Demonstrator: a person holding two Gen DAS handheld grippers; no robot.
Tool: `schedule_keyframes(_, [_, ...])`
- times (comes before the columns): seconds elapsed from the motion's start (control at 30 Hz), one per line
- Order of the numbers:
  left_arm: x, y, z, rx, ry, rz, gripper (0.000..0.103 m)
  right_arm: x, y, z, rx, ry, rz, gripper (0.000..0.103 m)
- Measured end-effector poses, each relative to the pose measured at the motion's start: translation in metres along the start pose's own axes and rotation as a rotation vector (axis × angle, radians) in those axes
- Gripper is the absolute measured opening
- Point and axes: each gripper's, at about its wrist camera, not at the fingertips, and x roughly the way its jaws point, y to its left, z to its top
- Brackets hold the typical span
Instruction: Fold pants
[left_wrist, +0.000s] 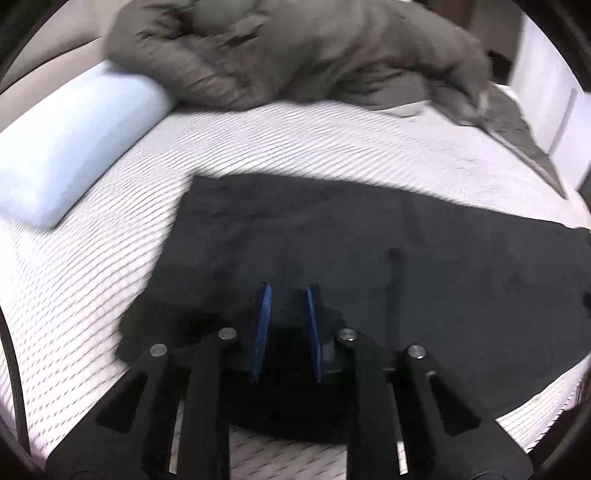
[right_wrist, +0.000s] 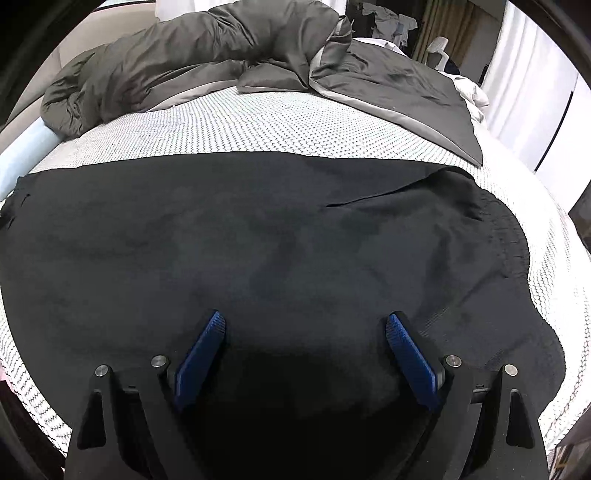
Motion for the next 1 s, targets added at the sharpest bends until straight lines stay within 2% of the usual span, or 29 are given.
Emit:
schedule_keyframes(0.03, [0.007,-0.006,0.005,0.017,0.007,-0.003,0.019,0.001,0.002,0.001,-0.007,0.0,0.005,0.091])
schedule_keyframes(0.1, [0.031,-0.011,0.014,0.037,0.06,0.042,0.019,0.002,0.005,0.001,-0.02,-0.001,0.011,0.091])
schedule_keyframes(0.17, [0.042,0.0,0.017,0.011,0.076,0.047,0.019,0.003,0.006,0.002,-0.024,0.0,0.011,0.091])
schedule_keyframes(0.23, [0.045,0.022,0.018,-0.055,0.065,0.05,0.019,0.003,0.005,0.002,-0.019,0.0,0.015,0.091])
schedule_keyframes(0.3, [0.044,0.044,0.017,-0.12,0.062,0.039,0.011,0.003,0.003,0.001,-0.017,0.0,0.013,0.091])
schedule_keyframes(0.33, [0.044,0.049,0.018,-0.139,0.061,0.026,0.011,0.003,0.003,0.001,-0.017,0.0,0.012,0.091])
schedule_keyframes(0.4, [0.037,0.047,0.02,-0.161,0.045,0.015,0.012,0.003,0.002,0.001,-0.018,-0.001,0.012,0.091])
schedule_keyframes(0.47, [0.033,0.034,0.023,-0.139,0.022,-0.01,0.013,0.002,0.003,0.002,-0.021,-0.002,0.012,0.091])
schedule_keyframes(0.53, [0.037,0.013,0.033,-0.103,0.012,-0.056,0.02,0.003,0.004,0.003,-0.023,-0.004,0.016,0.091])
schedule_keyframes(0.57, [0.041,0.004,0.035,-0.078,0.014,-0.062,0.027,0.003,0.005,0.003,-0.026,-0.004,0.019,0.091])
schedule_keyframes(0.6, [0.05,-0.005,0.04,-0.046,0.02,-0.049,0.033,0.003,0.007,0.003,-0.031,-0.005,0.021,0.091])
schedule_keyframes(0.67, [0.069,-0.012,0.044,-0.012,0.064,0.008,0.033,0.003,0.008,0.003,-0.036,-0.007,0.026,0.091])
schedule_keyframes(0.7, [0.082,-0.007,0.045,-0.019,0.093,0.057,0.033,0.004,0.008,0.004,-0.035,-0.008,0.03,0.091])
schedule_keyframes(0.77, [0.09,0.006,0.042,-0.063,0.1,0.097,0.033,0.004,0.007,0.004,-0.027,-0.007,0.035,0.091])
schedule_keyframes(0.87, [0.081,0.021,0.039,-0.163,0.07,0.065,0.034,0.004,0.0,0.004,-0.008,-0.008,0.026,0.091])
schedule_keyframes(0.93, [0.069,0.013,0.034,-0.162,0.052,0.042,0.042,0.004,-0.006,0.004,0.016,-0.007,0.032,0.091])
schedule_keyframes(1.0, [0.053,-0.009,0.025,-0.122,0.033,-0.01,0.059,0.001,-0.006,0.004,0.017,-0.013,0.041,0.091])
